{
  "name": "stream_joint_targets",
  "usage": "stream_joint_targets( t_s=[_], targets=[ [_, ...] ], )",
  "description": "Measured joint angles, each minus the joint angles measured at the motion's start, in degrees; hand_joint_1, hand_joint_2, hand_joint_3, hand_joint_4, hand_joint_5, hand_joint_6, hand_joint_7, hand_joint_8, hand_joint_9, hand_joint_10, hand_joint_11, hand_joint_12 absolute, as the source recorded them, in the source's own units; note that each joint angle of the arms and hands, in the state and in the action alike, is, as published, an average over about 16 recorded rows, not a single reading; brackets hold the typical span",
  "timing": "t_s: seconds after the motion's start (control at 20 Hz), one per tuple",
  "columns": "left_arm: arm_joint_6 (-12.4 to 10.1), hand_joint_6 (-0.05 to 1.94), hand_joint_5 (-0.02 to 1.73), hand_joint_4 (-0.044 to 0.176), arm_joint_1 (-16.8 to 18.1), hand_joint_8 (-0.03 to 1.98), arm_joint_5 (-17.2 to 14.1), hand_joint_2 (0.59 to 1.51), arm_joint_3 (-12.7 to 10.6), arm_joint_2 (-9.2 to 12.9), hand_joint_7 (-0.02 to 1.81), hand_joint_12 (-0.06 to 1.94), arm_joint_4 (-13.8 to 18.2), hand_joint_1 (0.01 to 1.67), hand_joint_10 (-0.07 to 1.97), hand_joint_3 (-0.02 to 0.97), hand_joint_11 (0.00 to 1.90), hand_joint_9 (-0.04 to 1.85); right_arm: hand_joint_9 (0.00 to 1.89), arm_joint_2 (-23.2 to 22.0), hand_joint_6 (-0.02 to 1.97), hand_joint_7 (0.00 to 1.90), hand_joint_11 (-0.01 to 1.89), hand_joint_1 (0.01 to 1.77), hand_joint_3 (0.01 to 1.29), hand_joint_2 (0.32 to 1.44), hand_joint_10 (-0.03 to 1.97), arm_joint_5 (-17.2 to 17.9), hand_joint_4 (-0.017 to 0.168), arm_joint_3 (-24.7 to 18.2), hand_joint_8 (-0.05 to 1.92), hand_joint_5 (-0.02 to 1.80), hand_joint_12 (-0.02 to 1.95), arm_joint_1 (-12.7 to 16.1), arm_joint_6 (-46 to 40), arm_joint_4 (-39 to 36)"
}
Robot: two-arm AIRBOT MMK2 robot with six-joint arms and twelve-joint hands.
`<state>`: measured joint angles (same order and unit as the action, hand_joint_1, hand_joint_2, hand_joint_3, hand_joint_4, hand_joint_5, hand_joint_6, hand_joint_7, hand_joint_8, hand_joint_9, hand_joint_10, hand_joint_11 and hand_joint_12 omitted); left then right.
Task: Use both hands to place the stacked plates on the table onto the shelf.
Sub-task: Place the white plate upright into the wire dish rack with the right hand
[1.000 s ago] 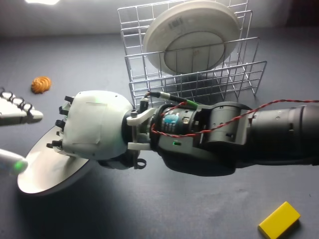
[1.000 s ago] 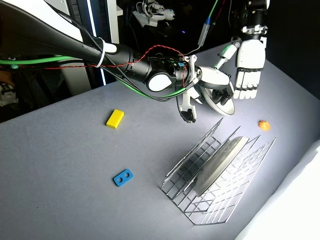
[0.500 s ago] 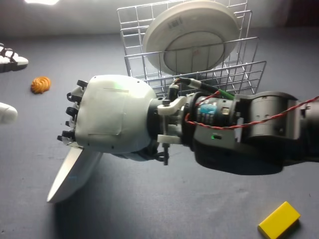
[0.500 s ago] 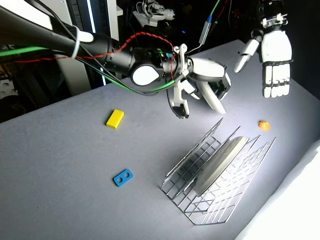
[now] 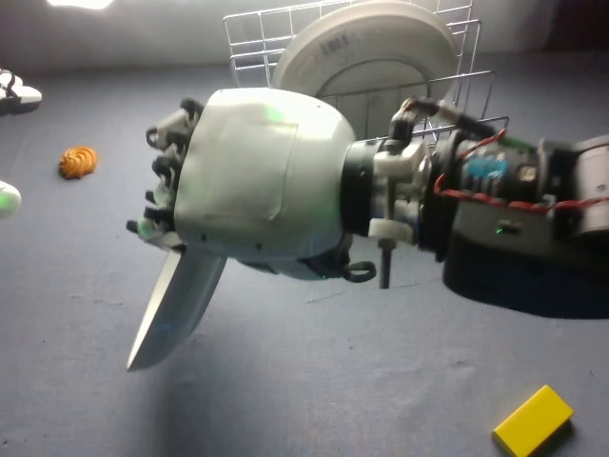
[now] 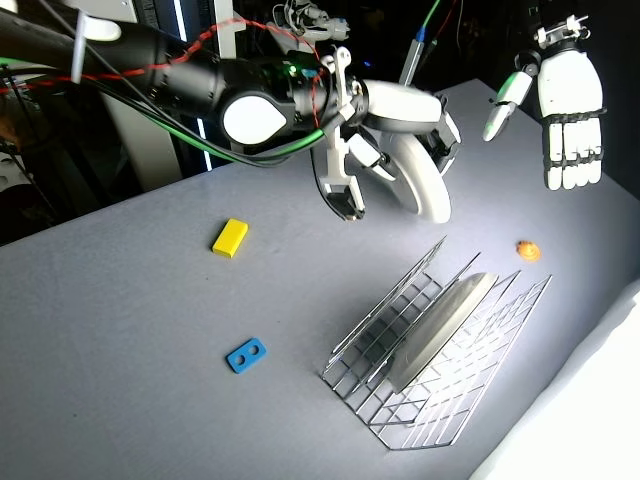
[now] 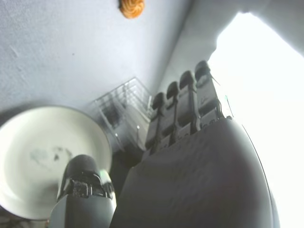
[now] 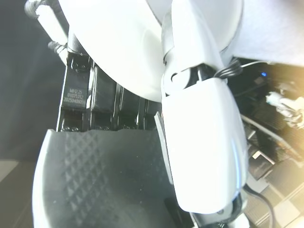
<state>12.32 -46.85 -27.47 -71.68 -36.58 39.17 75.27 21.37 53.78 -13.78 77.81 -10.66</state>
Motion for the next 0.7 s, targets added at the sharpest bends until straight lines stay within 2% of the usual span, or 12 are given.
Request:
stream_joint_targets(
  t_s=[0.35, 0.7],
  targets=[
    [0.0, 0.02, 0.07, 0.002, 1.5, 0.01, -2.4, 1.128, -0.7, 0.3, 0.06, 0.01, 3.1, 0.02, 0.01, 0.012, 0.03, 0.03, 0.87, -5.9, 1.09, 0.95, 0.65, 1.31, 0.01, 1.04, 1.23, -1.8, 0.001, -3.1, 1.05, 0.81, 1.23, 5.7, -11.2, -3.0],
    [-0.2, 0.02, 0.07, 0.002, 0.9, 0.01, -5.5, 1.128, -1.1, 0.5, 0.05, 0.01, 8.3, 0.02, 0.01, 0.012, 0.02, 0.03, 0.88, -9.5, 1.09, 0.95, 0.67, 1.31, 0.01, 1.04, 1.21, -6.2, 0.0, -1.8, 1.03, 0.82, 1.23, 11.5, -29.5, -7.6]
  ],
)
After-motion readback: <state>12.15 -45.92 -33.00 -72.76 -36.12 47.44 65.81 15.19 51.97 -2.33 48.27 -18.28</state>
